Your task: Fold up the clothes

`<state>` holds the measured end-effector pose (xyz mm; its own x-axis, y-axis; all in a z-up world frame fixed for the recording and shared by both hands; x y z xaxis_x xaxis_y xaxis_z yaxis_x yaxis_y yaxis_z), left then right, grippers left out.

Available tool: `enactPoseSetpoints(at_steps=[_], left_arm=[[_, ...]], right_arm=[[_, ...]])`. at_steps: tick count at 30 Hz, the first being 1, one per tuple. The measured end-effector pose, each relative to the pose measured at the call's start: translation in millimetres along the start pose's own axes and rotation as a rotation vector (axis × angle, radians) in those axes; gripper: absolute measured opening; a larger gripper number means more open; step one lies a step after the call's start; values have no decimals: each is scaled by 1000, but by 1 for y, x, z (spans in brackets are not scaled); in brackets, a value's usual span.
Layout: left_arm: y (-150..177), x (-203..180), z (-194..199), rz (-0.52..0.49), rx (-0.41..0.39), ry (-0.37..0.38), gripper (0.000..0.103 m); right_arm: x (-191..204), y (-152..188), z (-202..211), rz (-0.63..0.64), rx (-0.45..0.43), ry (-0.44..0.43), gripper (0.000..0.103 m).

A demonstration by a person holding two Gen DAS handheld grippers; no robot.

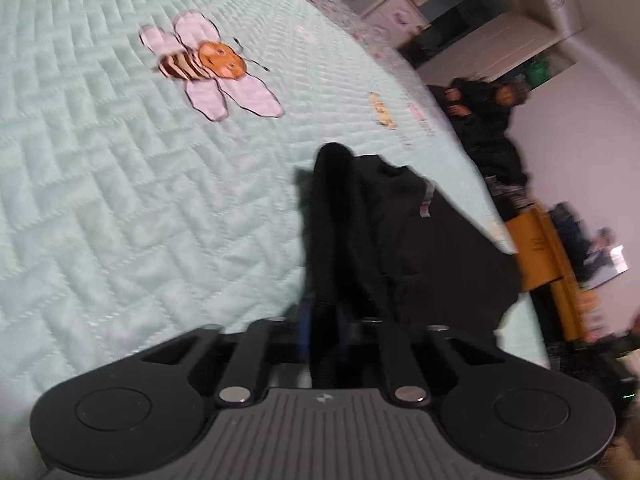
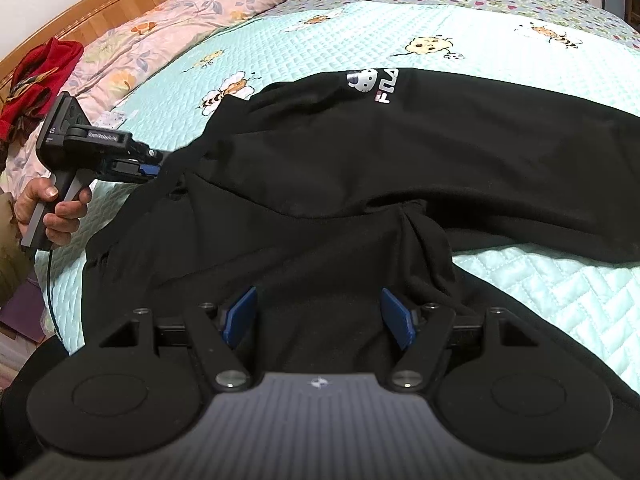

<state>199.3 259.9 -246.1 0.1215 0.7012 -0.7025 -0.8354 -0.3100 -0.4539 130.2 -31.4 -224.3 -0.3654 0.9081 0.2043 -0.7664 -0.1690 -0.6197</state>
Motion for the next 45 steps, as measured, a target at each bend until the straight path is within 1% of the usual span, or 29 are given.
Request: enactPoseSetpoints(at_steps=[3,7,10,13,15,17,19,23,25,28,29,31,33,34,35,38,42,45], left_arm=[[1,-7,5,-40,-33,-64,6],[2,-17,14,-77,-78,-143,4],[2,-28,19,-132,-84,-236,0],[-1,-40,24,-200,-86,-321,0],[-3,-41,24,-197,-61,-293,0],[-3,-33,22,-169,-44,-332,0],[-3,-22,23,-134,-37,-341,0],[-1,-9,23,-16,-40,-174,0],[-1,-1,23,42,-51,-100,3],[-1,9,22,100,-59,-42,5],[-2,10,22,112,-62,-19,9],[-1,12,20,120,-44,-4,10],[-1,12,17,124,-30,19,14],[-1,10,16,124,-25,33,21],[-1,9,16,124,-18,53,29],[-2,7,14,141,-2,115,45],[-3,10,10,173,7,137,46],[-3,9,10,167,5,126,47]], right_arm=[[-1,0,1,-3,-2,4,70],[0,1,2,-1,-4,13,70],[1,1,4,6,-7,20,70],[3,1,7,20,-15,27,70],[5,0,9,36,-28,33,70],[5,-1,11,32,-43,27,70],[4,-3,13,20,-57,18,70],[-2,1,11,0,-47,18,70],[-6,5,9,-17,-36,21,70],[-9,8,8,-21,-29,20,70],[-9,8,8,-20,-28,21,70],[-9,8,7,-21,-26,23,70],[-9,8,6,-22,-23,25,70],[-9,8,5,-23,-22,26,70],[-9,7,5,-23,-21,27,70],[-9,8,4,-20,-18,30,70],[-10,9,4,-20,-17,28,71],[-11,9,5,-18,-17,26,71]])
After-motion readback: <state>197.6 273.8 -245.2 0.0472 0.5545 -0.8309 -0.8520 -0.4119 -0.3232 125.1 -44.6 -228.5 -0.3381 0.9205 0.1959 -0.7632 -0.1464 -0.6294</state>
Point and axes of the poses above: each gripper's, at about its wrist camera, not at the fingertips, and z roughly against the way its jaws point, x to its left, y to its underside, the point moved 7 cm from there along -z, roughly the way its jaws point, and after that the axes turned 4 degrees about y, right-handed, at the moved point
